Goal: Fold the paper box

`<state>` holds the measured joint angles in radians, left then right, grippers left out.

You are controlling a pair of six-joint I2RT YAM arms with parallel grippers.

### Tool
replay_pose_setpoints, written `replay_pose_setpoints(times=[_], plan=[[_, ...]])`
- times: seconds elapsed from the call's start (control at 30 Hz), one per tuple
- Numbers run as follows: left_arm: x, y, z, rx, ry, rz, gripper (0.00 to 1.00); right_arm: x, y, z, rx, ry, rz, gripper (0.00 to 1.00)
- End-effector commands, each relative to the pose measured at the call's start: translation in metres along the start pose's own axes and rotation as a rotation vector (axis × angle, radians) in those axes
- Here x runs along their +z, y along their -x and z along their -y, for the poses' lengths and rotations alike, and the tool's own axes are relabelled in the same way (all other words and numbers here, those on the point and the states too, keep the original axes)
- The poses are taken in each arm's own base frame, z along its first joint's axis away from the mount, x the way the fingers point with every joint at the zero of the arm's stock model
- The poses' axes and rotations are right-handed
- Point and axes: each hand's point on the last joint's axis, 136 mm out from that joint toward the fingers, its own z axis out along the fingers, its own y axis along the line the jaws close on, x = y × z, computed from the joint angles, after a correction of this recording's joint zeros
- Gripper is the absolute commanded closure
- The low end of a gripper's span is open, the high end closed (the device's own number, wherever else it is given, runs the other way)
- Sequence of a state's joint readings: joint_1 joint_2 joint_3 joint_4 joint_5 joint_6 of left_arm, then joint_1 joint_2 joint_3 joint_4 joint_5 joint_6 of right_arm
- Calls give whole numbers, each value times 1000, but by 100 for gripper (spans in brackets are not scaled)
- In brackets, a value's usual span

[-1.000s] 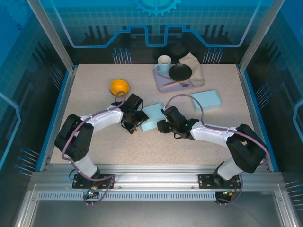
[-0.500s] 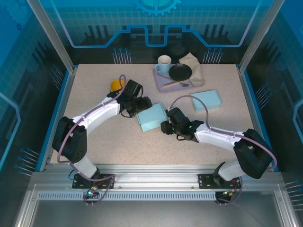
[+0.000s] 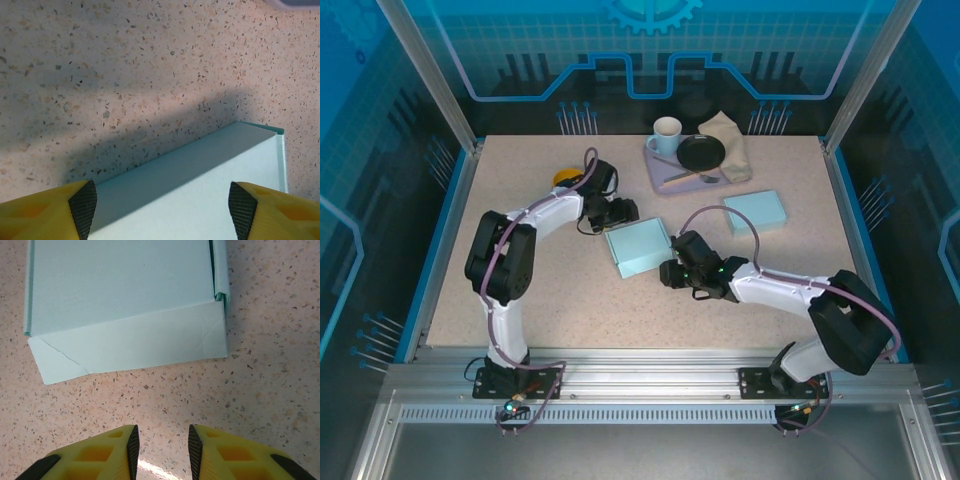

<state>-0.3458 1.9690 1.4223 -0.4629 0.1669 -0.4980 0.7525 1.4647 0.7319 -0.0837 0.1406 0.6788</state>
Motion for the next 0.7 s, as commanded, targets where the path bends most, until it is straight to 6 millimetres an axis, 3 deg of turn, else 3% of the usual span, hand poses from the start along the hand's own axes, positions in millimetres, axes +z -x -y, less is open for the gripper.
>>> replay_pose_setpoints(times=[0.0,0.47,0.57,0.67], plan=[[1,2,11,14,-78,-6,26,8,2,8,38,-3,-6,66],[2,-45,-14,-187,-79,-54,26,42,46,33,67,8,-23,67],[-5,-53,-21,-240,-61,-50,26,40,59,33,72,10,-24,68],[-12,-61,-27,-293,-33,-50,26,31,53,30,83,9,-75,72]])
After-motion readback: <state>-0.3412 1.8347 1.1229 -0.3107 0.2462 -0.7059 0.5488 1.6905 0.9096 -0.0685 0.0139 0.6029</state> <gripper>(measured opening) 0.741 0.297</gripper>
